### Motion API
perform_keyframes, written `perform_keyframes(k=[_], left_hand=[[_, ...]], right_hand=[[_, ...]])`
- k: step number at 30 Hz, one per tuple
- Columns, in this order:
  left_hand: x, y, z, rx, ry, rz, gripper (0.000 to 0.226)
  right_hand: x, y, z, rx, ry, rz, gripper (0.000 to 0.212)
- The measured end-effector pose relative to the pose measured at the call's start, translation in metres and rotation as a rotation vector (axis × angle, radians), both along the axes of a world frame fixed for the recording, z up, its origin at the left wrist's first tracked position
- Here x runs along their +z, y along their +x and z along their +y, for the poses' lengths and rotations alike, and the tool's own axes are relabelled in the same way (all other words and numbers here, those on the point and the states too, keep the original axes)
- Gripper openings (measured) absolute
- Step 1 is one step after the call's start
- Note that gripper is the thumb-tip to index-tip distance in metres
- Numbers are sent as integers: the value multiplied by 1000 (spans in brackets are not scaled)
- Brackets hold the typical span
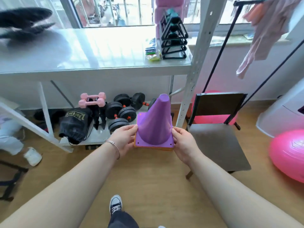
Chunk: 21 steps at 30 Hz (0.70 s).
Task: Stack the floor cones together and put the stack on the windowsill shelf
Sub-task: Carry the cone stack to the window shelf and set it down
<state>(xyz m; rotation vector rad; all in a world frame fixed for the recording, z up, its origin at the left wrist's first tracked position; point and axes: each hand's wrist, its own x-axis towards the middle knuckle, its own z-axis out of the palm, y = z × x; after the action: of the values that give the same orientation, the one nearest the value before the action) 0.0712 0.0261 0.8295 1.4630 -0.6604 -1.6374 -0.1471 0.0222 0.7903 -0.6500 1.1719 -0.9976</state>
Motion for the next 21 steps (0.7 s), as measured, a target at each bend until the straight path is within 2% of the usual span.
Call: perform_keyframes(k=[3, 7, 10, 16, 21], left_hand=[[34, 11, 2, 39, -26, 46, 19], [75, 30, 2, 63, -49, 116, 16], [100, 51, -5, 89, -69, 147, 16], [136, 106, -28, 185, -136, 121, 16], [157, 161, -51, 127, -118, 68, 16]], right_hand=[[39, 2, -2, 31, -43, -93, 25], [91, 17, -12, 58, -63, -257, 34], [122, 41, -23, 86, -106, -309, 34], [165, 103, -55, 126, -187, -257, 28], [186, 156, -80, 107, -170, -151, 26]])
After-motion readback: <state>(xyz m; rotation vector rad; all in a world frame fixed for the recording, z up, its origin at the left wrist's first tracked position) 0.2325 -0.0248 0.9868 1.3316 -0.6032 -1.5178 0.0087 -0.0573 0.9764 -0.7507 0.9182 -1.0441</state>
